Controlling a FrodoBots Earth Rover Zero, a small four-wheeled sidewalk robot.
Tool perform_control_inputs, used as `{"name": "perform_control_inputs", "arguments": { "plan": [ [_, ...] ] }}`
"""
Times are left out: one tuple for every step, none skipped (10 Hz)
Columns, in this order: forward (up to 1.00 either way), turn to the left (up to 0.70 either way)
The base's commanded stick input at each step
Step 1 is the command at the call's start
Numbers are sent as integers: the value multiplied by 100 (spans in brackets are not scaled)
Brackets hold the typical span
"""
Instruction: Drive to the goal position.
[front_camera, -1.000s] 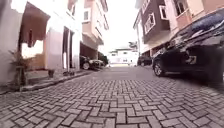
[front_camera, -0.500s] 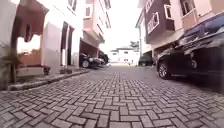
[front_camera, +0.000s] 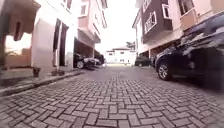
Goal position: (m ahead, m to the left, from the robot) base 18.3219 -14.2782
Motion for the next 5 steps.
{"name": "perform_control_inputs", "arguments": {
  "plan": [
    [69,3],
    [69,3],
    [69,3],
    [69,3],
    [69,3]
  ]
}}
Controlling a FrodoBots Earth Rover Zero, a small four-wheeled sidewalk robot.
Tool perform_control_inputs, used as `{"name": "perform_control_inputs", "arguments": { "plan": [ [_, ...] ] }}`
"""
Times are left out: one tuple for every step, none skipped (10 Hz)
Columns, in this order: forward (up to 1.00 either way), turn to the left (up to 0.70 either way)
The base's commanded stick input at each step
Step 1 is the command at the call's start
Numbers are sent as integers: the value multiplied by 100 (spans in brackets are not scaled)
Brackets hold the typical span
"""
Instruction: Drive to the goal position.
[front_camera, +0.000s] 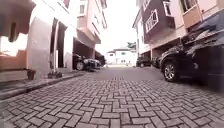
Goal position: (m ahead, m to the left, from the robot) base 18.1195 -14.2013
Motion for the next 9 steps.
{"name": "perform_control_inputs", "arguments": {
  "plan": [
    [69,3],
    [69,3],
    [69,3],
    [69,3],
    [69,3],
    [69,3],
    [69,3],
    [69,3],
    [69,-23]
  ]
}}
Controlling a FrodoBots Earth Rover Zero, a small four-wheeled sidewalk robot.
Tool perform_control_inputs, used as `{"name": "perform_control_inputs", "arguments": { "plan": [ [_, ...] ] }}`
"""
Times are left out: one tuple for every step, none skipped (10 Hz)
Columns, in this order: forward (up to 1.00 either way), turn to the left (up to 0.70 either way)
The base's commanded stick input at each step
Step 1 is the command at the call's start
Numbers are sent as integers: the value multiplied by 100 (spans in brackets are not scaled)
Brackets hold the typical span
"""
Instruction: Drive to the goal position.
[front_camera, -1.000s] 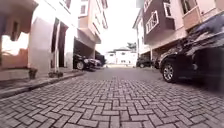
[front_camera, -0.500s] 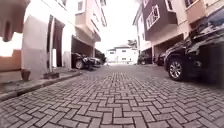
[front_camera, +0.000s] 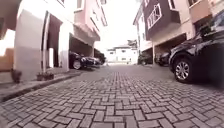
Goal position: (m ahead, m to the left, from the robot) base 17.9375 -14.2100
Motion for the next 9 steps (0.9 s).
{"name": "perform_control_inputs", "arguments": {
  "plan": [
    [69,-23],
    [69,1],
    [69,3],
    [69,3],
    [69,3],
    [69,3],
    [69,3],
    [69,3],
    [69,3]
  ]
}}
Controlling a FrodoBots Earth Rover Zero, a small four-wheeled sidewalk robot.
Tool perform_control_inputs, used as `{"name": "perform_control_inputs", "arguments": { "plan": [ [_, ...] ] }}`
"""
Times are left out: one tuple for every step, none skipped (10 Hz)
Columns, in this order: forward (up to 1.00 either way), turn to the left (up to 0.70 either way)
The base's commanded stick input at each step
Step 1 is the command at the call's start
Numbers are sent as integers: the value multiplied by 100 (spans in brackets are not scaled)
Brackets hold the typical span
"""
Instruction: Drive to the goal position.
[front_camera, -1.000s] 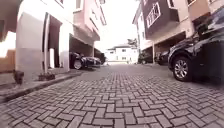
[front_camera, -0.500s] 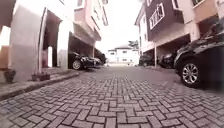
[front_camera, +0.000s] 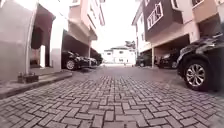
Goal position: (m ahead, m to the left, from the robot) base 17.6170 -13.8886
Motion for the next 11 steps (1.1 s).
{"name": "perform_control_inputs", "arguments": {
  "plan": [
    [69,3],
    [69,3],
    [69,3],
    [69,3],
    [69,3],
    [69,3],
    [69,3],
    [69,3],
    [69,3],
    [69,3],
    [69,3]
  ]
}}
